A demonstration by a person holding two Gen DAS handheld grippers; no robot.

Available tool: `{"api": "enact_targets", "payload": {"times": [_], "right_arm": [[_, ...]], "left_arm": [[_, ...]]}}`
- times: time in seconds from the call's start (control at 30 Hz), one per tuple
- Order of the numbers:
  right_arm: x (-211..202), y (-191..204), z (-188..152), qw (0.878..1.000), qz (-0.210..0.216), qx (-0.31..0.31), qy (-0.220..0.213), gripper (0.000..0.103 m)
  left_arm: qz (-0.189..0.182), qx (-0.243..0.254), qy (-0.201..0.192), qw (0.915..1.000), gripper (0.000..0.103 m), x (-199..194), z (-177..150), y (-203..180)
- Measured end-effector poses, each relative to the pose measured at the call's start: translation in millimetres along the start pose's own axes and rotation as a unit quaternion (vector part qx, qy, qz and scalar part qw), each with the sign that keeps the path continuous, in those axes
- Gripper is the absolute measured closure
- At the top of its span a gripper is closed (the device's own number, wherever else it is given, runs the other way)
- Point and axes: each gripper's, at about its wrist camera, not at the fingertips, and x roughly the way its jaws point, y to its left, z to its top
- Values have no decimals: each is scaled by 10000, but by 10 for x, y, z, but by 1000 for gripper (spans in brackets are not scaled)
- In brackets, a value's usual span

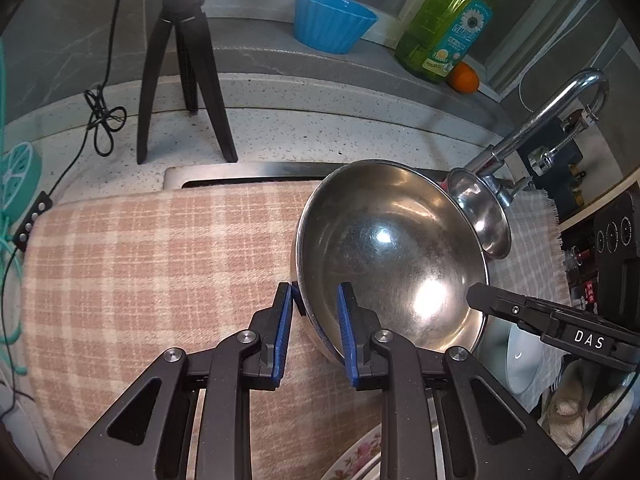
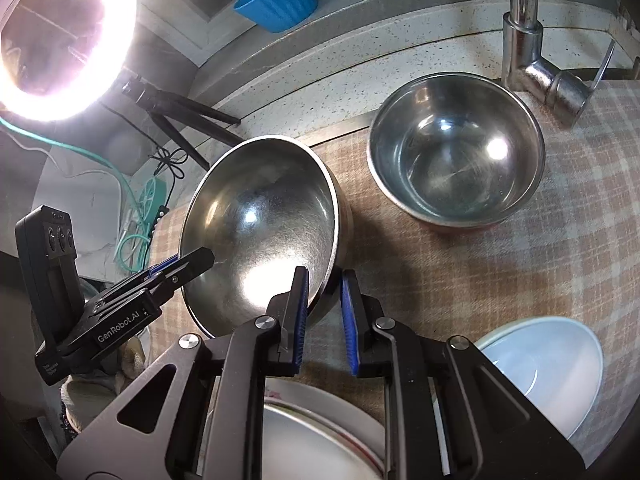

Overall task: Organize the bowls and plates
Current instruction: 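Close both grippers on the steel bowl rim and lift it, then carry the steel bowl and lower it onto the cloth beside the plates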

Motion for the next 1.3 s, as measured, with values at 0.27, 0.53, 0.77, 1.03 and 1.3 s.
{"api": "enact_targets", "payload": {"times": [0.27,0.53,0.77,1.03,1.3], "right_arm": [[-110,245,-147,9996,79,-269,-11,86],[-157,531,-305,9982,197,-559,27,85],[-91,809,-488,9961,315,-802,163,85],[55,1151,-700,9919,459,-1118,385,85],[166,1419,-1019,9859,604,-1424,635,85]], "left_arm": [[18,-105,-134,9999,82,-240,-167,106],[157,-219,-365,9990,82,-539,-353,235],[318,-421,-478,9975,82,-745,-564,410],[451,-772,-561,9944,82,-975,-873,674],[559,-1240,-649,9886,82,-1192,-1305,907]]}}
